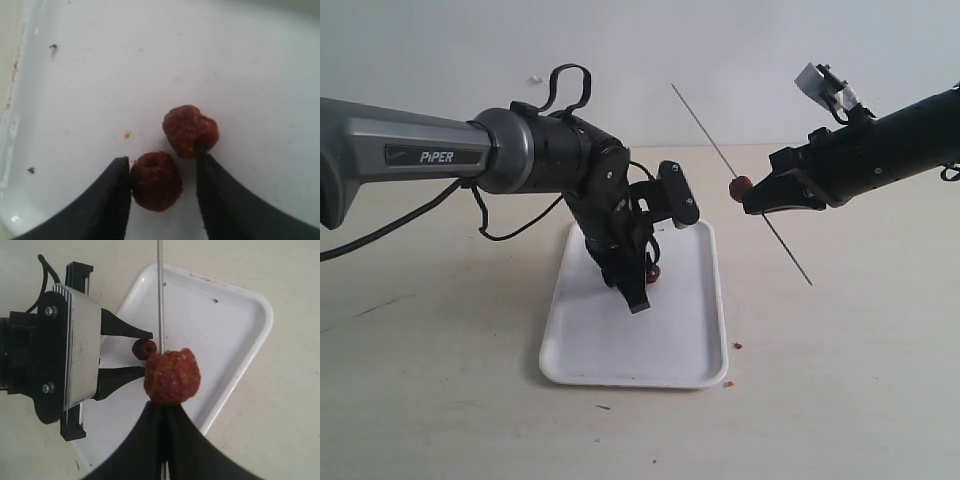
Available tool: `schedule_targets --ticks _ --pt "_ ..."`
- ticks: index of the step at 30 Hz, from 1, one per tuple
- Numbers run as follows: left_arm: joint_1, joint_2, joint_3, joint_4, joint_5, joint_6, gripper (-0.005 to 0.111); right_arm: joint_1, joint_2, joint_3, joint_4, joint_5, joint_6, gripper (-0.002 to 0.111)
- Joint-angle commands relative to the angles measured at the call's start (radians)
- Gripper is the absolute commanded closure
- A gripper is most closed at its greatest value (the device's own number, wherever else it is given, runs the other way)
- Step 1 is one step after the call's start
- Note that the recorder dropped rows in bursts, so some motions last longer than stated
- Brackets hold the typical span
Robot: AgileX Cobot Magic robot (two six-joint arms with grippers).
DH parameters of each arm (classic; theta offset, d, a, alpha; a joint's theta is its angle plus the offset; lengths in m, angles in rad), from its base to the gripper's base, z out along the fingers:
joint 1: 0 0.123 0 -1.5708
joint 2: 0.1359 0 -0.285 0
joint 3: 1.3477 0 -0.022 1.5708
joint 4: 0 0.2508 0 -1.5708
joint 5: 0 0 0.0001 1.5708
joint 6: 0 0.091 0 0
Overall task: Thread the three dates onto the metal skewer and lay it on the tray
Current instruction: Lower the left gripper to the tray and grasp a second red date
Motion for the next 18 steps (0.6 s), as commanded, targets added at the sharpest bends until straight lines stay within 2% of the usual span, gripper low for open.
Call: schedule_targets --ticks 1,18 --pt "0.000 0.014 0.002 0.003 0.008 0.000 0.065 -0.004 -0.011 -0.002 0.013 -0.001 -0.010 0.108" --pt "0.000 0.014 0.002 0.018 0.022 -0.006 0.065 -0.004 -0.011 -0.002 0.030 0.001 -0.021 0.108"
